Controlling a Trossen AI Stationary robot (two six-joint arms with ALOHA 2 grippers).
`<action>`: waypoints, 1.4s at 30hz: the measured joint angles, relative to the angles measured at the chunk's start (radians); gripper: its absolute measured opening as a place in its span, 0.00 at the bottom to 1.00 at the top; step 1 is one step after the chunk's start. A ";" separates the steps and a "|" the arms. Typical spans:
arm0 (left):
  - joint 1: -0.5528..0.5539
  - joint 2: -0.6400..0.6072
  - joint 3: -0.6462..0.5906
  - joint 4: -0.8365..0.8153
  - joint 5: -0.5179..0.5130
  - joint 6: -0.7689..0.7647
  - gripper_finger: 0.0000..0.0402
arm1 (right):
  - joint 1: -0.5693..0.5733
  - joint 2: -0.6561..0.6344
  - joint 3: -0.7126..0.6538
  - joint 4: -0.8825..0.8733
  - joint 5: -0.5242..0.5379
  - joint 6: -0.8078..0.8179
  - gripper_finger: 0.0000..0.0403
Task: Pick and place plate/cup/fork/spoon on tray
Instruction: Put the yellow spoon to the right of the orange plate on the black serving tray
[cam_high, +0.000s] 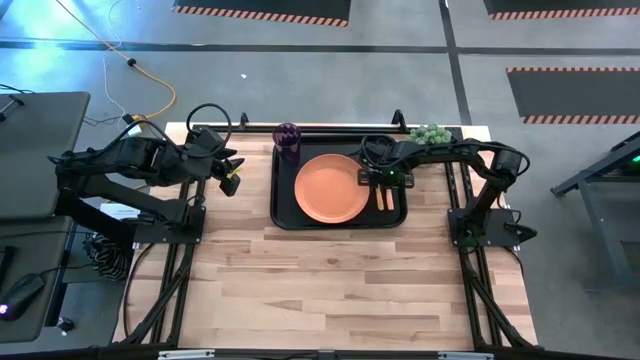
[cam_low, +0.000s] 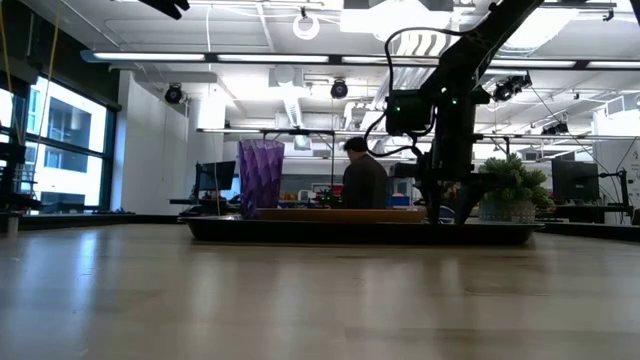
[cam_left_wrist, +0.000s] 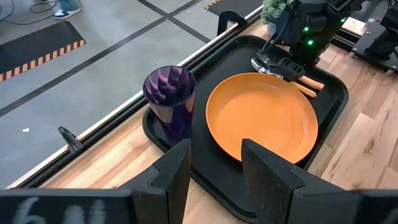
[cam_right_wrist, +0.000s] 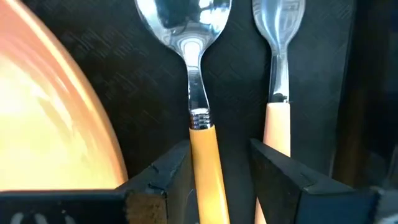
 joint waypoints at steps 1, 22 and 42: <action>0.000 0.000 0.000 0.000 0.000 0.000 0.33 | -0.004 0.000 0.000 0.000 0.000 0.001 0.37; 0.000 0.000 0.000 0.000 0.000 0.000 0.33 | -0.043 0.000 0.000 0.048 0.025 0.002 0.37; 0.000 0.000 0.000 0.000 0.000 0.003 0.33 | -0.034 0.000 0.000 0.005 -0.010 0.035 0.33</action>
